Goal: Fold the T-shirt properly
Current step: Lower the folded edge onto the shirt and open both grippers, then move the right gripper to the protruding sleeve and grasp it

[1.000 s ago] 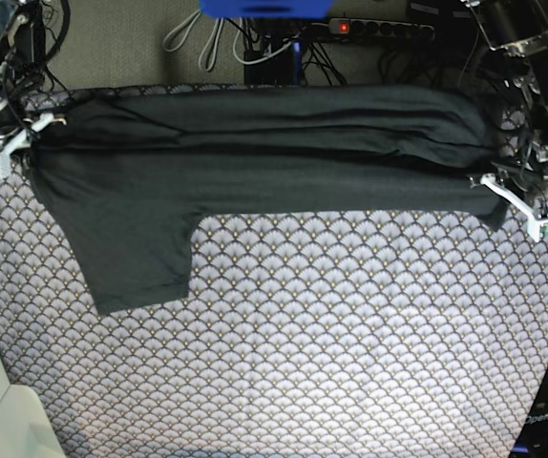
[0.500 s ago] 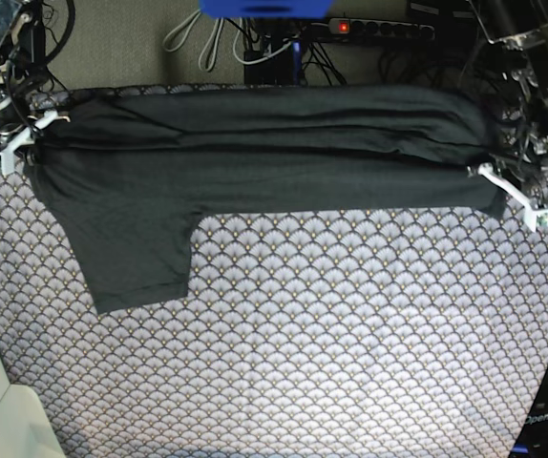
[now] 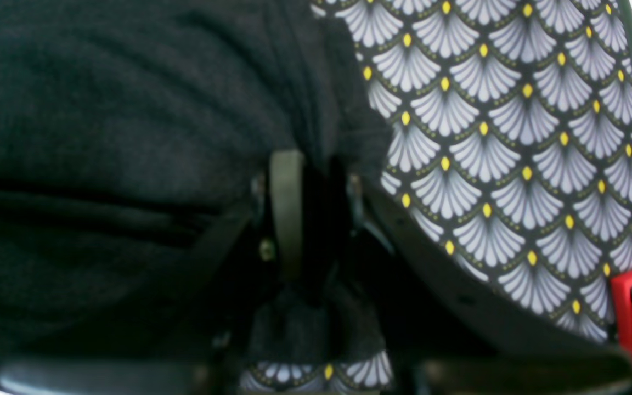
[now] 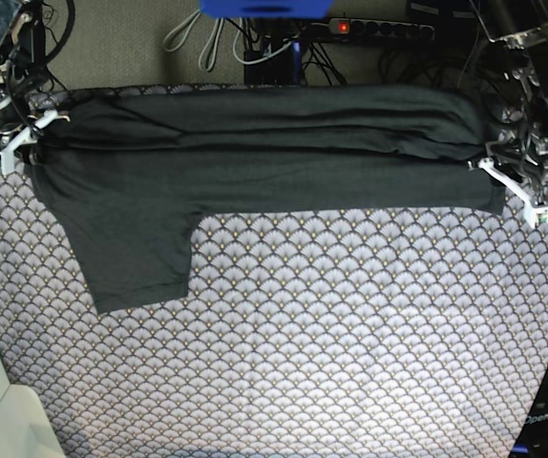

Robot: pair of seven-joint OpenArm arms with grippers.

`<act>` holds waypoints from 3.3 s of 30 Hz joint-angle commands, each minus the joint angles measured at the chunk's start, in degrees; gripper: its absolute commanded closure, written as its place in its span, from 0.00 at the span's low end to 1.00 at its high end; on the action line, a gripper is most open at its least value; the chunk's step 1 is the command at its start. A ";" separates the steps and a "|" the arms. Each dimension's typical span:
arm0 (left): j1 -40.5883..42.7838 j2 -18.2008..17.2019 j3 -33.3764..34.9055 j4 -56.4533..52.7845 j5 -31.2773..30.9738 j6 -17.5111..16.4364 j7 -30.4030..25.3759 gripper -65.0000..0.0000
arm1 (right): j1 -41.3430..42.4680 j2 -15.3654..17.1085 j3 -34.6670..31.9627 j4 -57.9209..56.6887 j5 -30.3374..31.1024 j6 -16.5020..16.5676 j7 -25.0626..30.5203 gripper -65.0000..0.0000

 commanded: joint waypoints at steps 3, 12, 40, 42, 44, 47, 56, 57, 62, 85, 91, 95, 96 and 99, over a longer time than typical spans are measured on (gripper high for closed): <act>0.51 -0.97 -0.23 2.24 -0.25 0.02 -0.26 0.65 | 0.34 0.93 0.47 1.19 0.68 -0.25 1.04 0.79; 2.80 -1.15 -0.23 4.26 -0.25 0.02 -0.26 0.65 | 0.34 0.93 5.92 5.15 6.49 -0.25 1.04 0.79; 6.40 -1.06 -0.32 4.35 -0.25 0.02 -0.26 0.65 | 42.10 9.19 -13.60 -30.02 -7.40 -0.25 -8.98 0.78; 6.40 -1.06 -0.32 4.44 -0.25 0.02 -0.26 0.65 | 44.29 9.45 -15.53 -33.36 -7.40 -0.25 -6.69 0.78; 6.49 -1.06 -0.32 4.44 -0.25 0.02 -0.26 0.65 | 45.35 9.45 -16.85 -35.12 -7.40 -0.25 -4.67 0.78; 7.28 -1.15 -0.32 4.44 -0.25 0.02 -0.26 0.65 | 45.35 9.28 -19.05 -35.29 -7.40 -0.25 -2.91 0.78; 7.02 -1.15 -0.41 8.48 -0.25 0.02 3.43 0.65 | 45.00 7.17 -19.93 -35.82 -7.32 -0.25 -0.89 0.78; 7.02 -1.15 -0.41 8.57 -0.25 0.02 3.52 0.65 | 45.00 7.17 -20.11 -37.14 -7.32 -0.25 -0.45 0.78; 7.02 -1.15 -0.41 8.57 -0.25 0.02 3.69 0.65 | 46.58 7.87 -19.93 -45.84 -7.32 -0.25 3.68 0.78; 7.20 -0.71 -0.41 8.57 -0.25 0.02 3.78 0.65 | 48.69 9.80 -19.84 -49.36 -7.14 -0.25 5.70 0.78; 7.46 -0.71 -0.41 8.57 -0.25 0.02 3.78 0.65 | 48.08 8.84 -19.84 -49.71 -7.14 -0.25 5.70 0.78; 7.55 -0.71 -0.41 8.57 -0.25 0.02 3.69 0.65 | 46.58 8.49 -20.19 -49.71 -7.14 -0.25 5.70 0.78; 7.55 -0.71 -0.41 8.57 -0.25 0.02 3.78 0.65 | 46.23 8.40 -20.28 -49.71 -7.14 -0.25 5.70 0.78; 7.55 -0.71 -0.41 8.57 -0.25 0.02 3.78 0.65 | 45.79 8.31 -20.28 -49.71 -7.14 -0.25 5.53 0.78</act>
